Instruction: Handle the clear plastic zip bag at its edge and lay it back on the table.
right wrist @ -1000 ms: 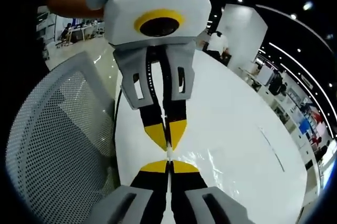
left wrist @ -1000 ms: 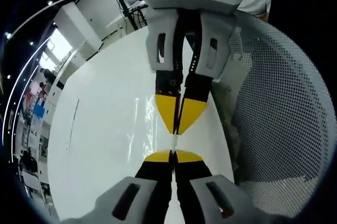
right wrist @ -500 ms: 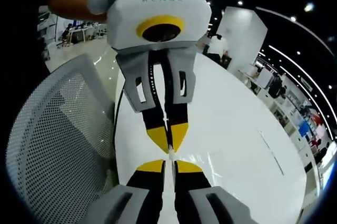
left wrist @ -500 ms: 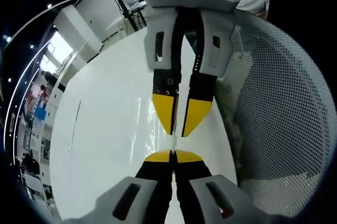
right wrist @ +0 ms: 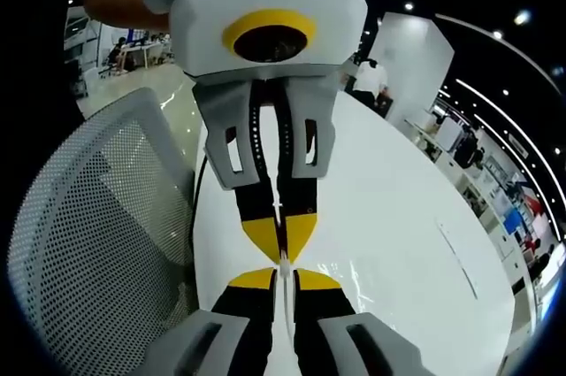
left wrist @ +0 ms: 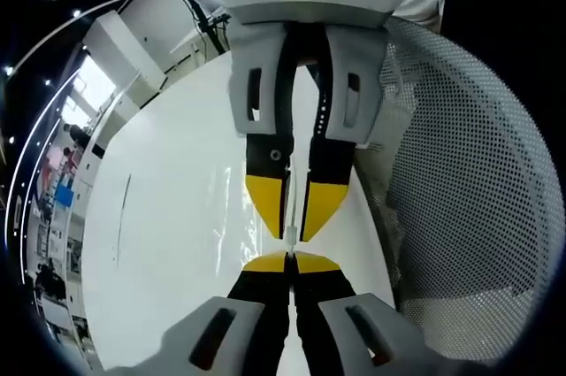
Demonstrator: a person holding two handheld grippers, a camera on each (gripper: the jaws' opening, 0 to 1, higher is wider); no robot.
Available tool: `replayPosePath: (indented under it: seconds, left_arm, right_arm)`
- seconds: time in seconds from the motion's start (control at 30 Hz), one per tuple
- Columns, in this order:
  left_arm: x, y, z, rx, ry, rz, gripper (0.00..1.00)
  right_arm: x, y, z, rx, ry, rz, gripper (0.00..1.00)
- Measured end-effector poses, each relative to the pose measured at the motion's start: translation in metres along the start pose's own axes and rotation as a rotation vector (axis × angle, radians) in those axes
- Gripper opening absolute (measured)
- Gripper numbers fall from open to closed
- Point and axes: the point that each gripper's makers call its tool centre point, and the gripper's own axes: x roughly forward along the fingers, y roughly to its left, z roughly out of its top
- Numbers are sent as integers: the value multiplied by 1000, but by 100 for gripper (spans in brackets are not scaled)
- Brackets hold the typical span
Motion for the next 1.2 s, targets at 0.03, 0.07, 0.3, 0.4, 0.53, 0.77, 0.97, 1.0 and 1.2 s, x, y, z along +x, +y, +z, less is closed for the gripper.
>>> replayPosePath:
  seconds: [0.03,0.07,0.3,0.4,0.53,0.77,0.97,1.0,1.2]
  left_arm:
    - [0,0,1,1,-1,-1,0]
    - [0,0,2,2,-1,-3,0]
    - [2,-1,2,1,3,-6,0]
    - [2,-1,2,0,1,-6,0]
    - [3,-1,2,1,3,-6,0]
    - [4,-3,2,-3,7,-21,0]
    - [4,-3,3,-7,5,-21,0]
    - [4,-3,3,-9,4,-22,0]
    - [3,-3,2,-16,-1,-26,0]
  right_arm:
    - [0,0,0,-2,2,1,3]
    - [0,0,0,-2,1,0,3]
    - [1,0,1,-10,3,0,2]
    - [2,0,1,-12,4,-1,1]
    - [3,1,1,-19,11,-1,0]
    - [3,3,-1,-30,21,10,0]
    - [3,2,-1,-32,20,9,0]
    - [3,2,-1,-27,19,12,0]
    - [3,2,-1,-26,18,13,0]
